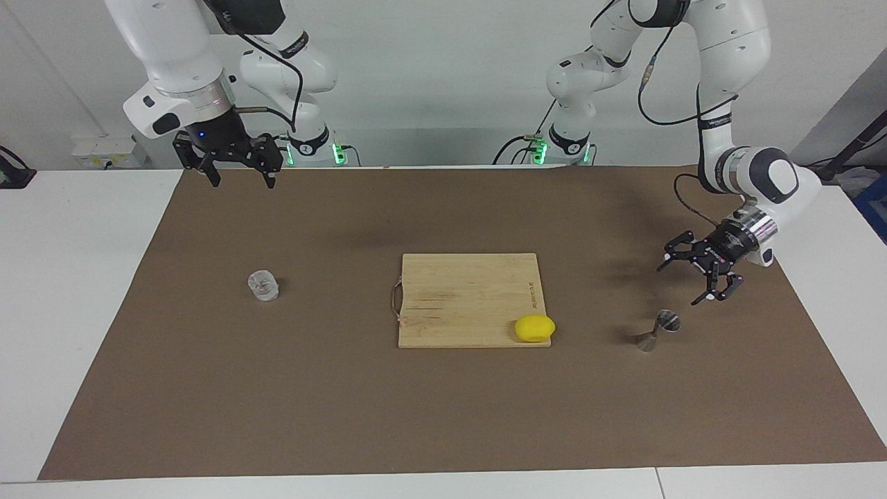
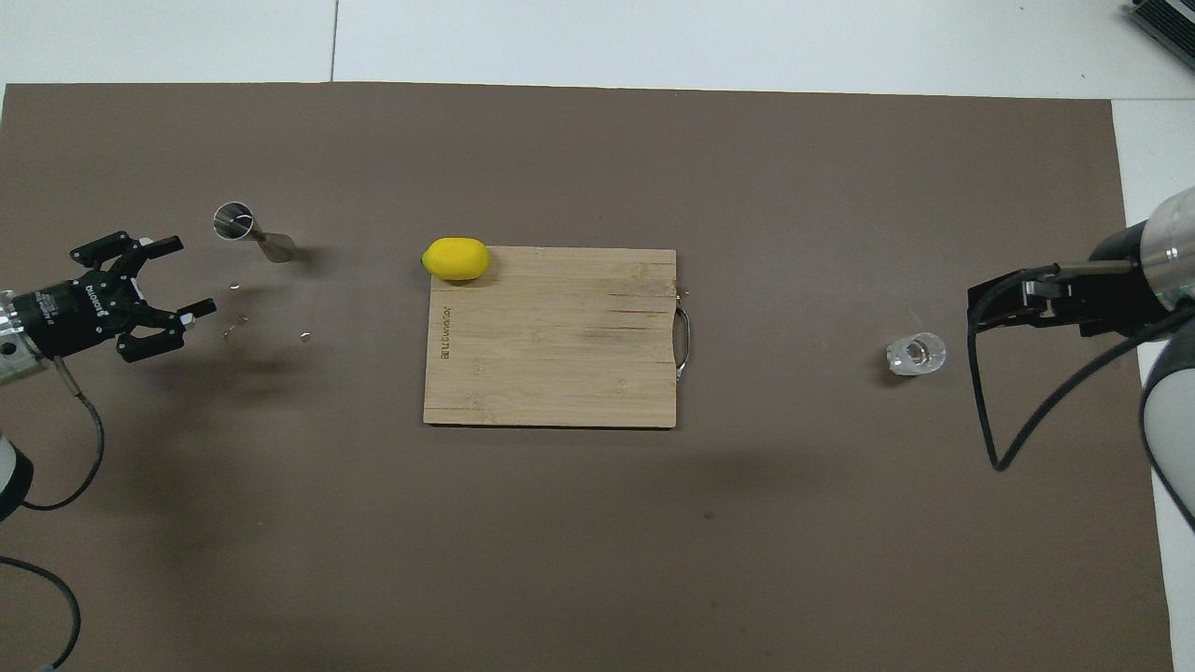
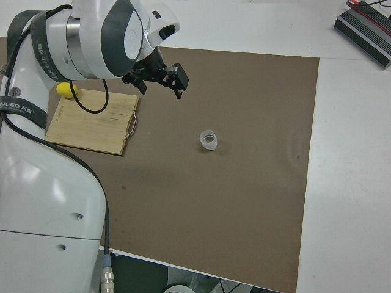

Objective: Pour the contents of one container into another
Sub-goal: 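Reach the left gripper to the small metal cup and grasp it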

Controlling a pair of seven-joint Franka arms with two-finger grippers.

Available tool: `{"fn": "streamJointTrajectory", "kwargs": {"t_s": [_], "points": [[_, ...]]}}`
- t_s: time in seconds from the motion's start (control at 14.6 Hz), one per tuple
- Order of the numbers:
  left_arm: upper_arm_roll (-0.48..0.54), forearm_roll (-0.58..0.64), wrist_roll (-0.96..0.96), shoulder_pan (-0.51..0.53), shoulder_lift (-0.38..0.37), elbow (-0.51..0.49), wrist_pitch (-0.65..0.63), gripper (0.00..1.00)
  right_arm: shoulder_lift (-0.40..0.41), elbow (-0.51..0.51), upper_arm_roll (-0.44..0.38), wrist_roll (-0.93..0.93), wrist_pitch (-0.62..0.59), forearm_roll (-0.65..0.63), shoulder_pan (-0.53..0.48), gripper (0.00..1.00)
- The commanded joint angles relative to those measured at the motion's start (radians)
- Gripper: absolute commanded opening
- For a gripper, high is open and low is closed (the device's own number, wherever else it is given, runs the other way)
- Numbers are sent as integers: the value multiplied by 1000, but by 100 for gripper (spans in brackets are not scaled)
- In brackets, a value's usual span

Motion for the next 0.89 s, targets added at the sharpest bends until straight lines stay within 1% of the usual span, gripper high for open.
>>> {"fn": "streamJointTrajectory", "kwargs": {"t_s": [0.0, 0.27, 0.41, 0.82], "points": [[10, -70, -10, -40, 8, -9, 61, 100, -3, -9, 4, -30, 12, 7, -8, 100], [10, -162, -8, -59, 50, 0, 90, 100, -5, -9, 4, -30, 12, 7, -8, 100], [10, -173, -8, -56, 71, 17, 90, 100, -5, -9, 4, -30, 12, 7, -8, 100], [8, -197, 12, -63, 80, 36, 90, 100, -5, -11, 4, -32, 12, 7, -8, 100]]}}
